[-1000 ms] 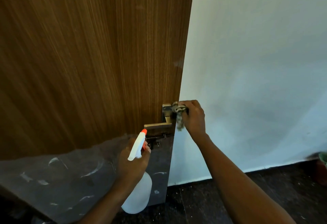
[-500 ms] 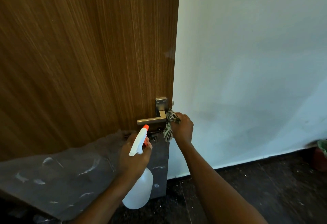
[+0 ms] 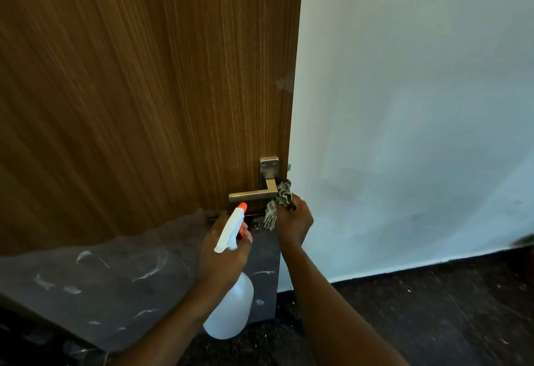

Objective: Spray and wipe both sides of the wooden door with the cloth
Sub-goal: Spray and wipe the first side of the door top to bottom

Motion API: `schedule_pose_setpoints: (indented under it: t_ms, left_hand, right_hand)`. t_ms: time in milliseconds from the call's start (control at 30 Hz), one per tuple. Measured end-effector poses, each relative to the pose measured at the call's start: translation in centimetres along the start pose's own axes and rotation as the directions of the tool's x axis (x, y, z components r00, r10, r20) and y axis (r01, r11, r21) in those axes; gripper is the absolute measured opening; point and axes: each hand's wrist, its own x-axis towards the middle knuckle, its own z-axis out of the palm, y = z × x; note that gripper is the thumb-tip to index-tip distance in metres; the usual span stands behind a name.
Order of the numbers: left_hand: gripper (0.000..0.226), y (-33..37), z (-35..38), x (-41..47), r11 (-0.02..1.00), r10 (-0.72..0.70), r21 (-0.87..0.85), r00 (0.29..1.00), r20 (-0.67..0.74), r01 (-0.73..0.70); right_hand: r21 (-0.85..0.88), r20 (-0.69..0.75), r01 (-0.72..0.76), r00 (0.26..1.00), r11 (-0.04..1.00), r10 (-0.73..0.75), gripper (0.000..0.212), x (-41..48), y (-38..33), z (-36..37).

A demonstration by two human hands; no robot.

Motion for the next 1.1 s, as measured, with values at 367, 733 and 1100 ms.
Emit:
schedule_pose_setpoints:
  t_ms: [367, 733, 1100]
  left_hand:
    - [0.058, -1.4, -2.6, 0.3, 0.995, -0.077, 0.055, 0.989, -0.122, 0.085]
    - [0.034, -6.3, -4.4, 0.9, 1.000, -0.002, 0.031, 0.996, -0.092, 0.005]
    - [0.029, -14.8, 1.7, 8.0, 0.909, 0.417, 0.044, 0.908, -0.037, -0.415]
  right_hand:
    - [0.372, 0.356, -0.614, 0.787, 0.696, 0.504, 0.045, -6.4, -6.1, 5.2]
    - [0.475, 0.357, -0.599, 0.801, 0.645, 0.481, 0.043, -9.0, 0.1, 2.3]
    - [0.454, -0.294, 0.072, 0.953, 0.888, 0.073, 0.029, -1.6, 6.0, -0.9]
